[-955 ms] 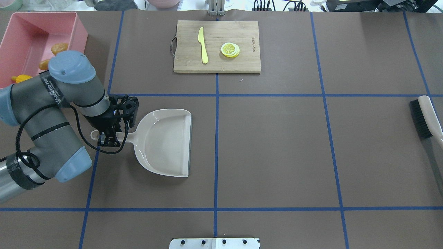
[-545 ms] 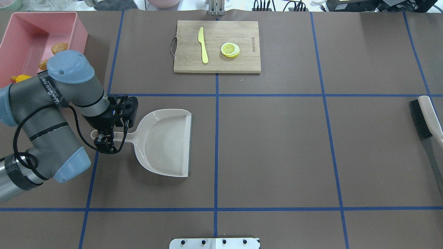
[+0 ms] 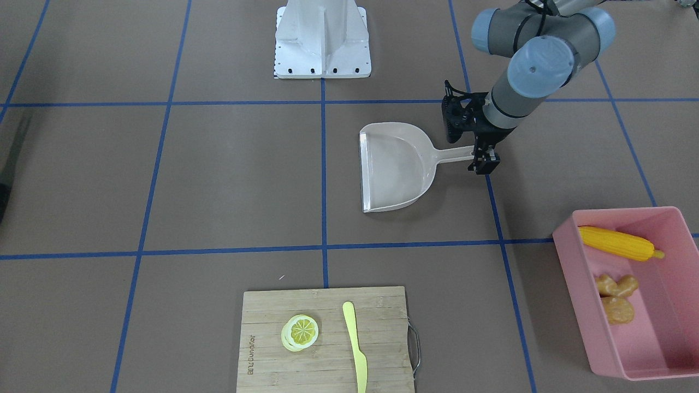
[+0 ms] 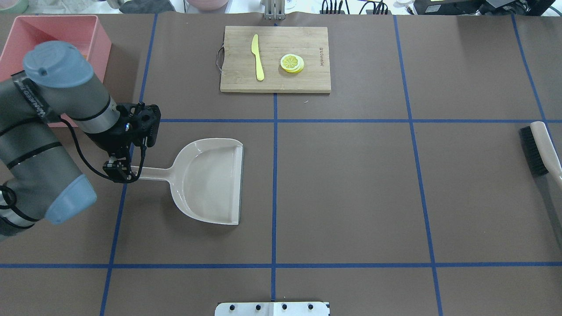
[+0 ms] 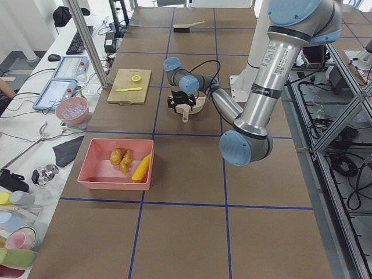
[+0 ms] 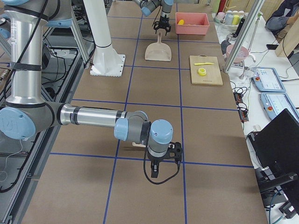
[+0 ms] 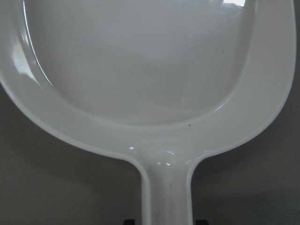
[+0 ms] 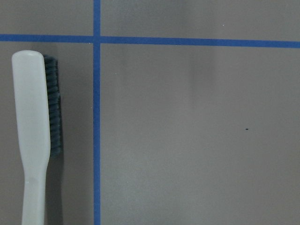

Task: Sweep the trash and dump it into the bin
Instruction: 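Release the dustpan handle and raise the left gripper away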

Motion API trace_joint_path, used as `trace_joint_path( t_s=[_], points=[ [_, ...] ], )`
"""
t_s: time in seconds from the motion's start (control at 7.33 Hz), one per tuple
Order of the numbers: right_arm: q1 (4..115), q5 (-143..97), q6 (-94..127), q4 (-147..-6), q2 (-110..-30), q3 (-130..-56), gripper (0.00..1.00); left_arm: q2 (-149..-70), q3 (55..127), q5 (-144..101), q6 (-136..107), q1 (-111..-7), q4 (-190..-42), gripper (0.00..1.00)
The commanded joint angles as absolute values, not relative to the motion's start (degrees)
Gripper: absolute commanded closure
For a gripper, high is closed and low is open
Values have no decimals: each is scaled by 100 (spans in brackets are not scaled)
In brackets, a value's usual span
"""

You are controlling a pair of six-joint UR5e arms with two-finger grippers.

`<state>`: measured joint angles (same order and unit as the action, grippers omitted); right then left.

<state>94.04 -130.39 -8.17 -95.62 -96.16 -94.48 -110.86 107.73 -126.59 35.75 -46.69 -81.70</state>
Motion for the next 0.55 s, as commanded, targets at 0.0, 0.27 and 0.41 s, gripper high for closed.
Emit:
trace_joint_path(
  t_s=[0.0, 0.27, 0.41],
  points=[
    [9404, -13043, -817, -9562, -9615, -9448, 0, -11136, 10820, -12996, 3507, -5612, -7500, 3],
    [9404, -13043, -817, -9571, -9615, -9448, 0, -11127, 10732, -13095, 2457, -6613, -7427, 3],
    [9404, -13043, -817, -9563, -9607, -9448, 0, -11136, 10688, -13104, 2409, -6975, -7174, 3]
  ],
)
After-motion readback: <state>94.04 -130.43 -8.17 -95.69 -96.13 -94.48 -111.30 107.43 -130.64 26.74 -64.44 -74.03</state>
